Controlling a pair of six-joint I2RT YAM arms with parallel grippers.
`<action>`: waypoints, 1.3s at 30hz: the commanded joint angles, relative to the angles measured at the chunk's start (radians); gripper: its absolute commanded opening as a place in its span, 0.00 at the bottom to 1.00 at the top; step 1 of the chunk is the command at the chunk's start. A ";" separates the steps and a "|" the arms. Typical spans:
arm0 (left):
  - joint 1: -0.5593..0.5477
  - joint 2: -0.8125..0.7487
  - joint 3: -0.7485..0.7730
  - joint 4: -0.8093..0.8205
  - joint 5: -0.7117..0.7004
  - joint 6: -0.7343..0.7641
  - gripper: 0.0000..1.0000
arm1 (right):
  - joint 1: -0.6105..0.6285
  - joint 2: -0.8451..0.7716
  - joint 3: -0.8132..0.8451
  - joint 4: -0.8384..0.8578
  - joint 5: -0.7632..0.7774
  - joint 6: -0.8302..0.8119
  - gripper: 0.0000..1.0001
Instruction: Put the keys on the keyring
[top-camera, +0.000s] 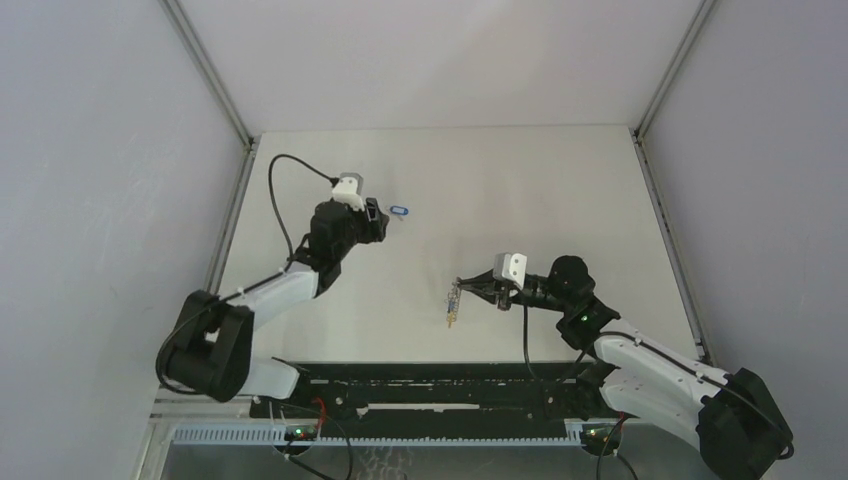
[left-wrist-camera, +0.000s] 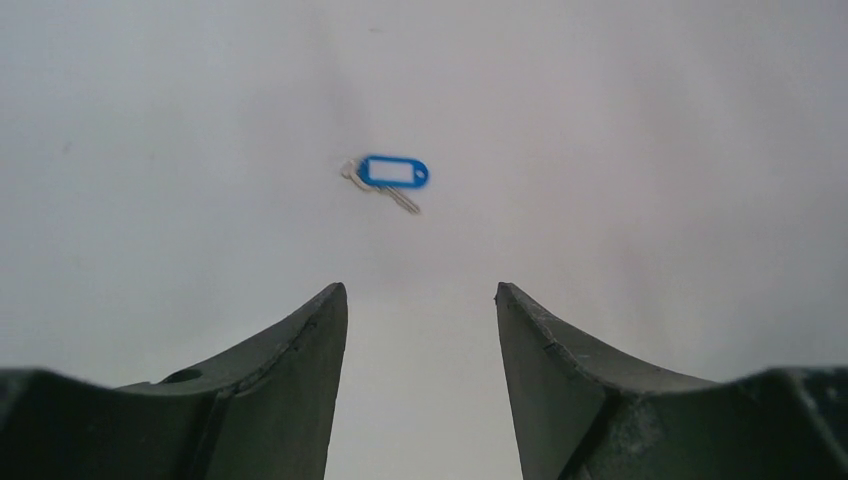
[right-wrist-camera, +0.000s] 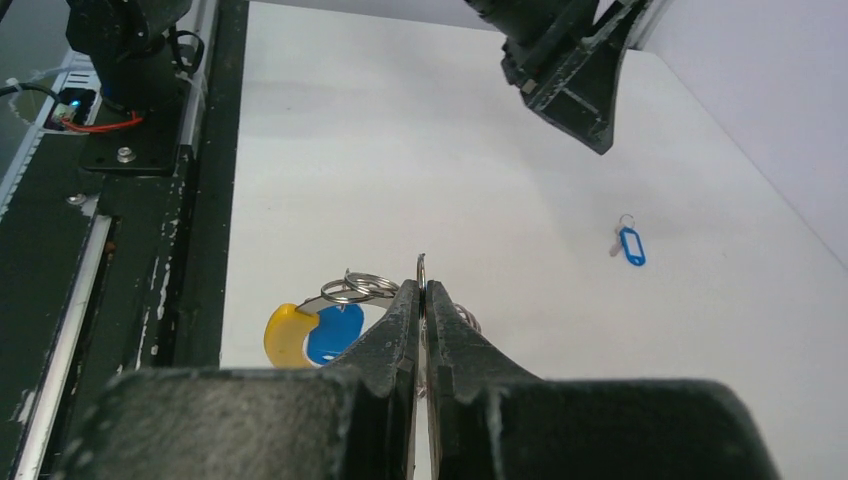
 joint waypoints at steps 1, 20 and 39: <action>0.091 0.147 0.198 -0.047 0.122 -0.003 0.60 | -0.025 -0.002 0.010 0.099 0.003 0.029 0.00; 0.236 0.650 0.731 -0.369 0.380 0.049 0.61 | -0.050 0.036 0.007 0.120 -0.032 0.040 0.00; 0.257 0.864 0.923 -0.429 0.473 -0.190 0.52 | -0.068 0.074 0.014 0.133 -0.064 0.057 0.00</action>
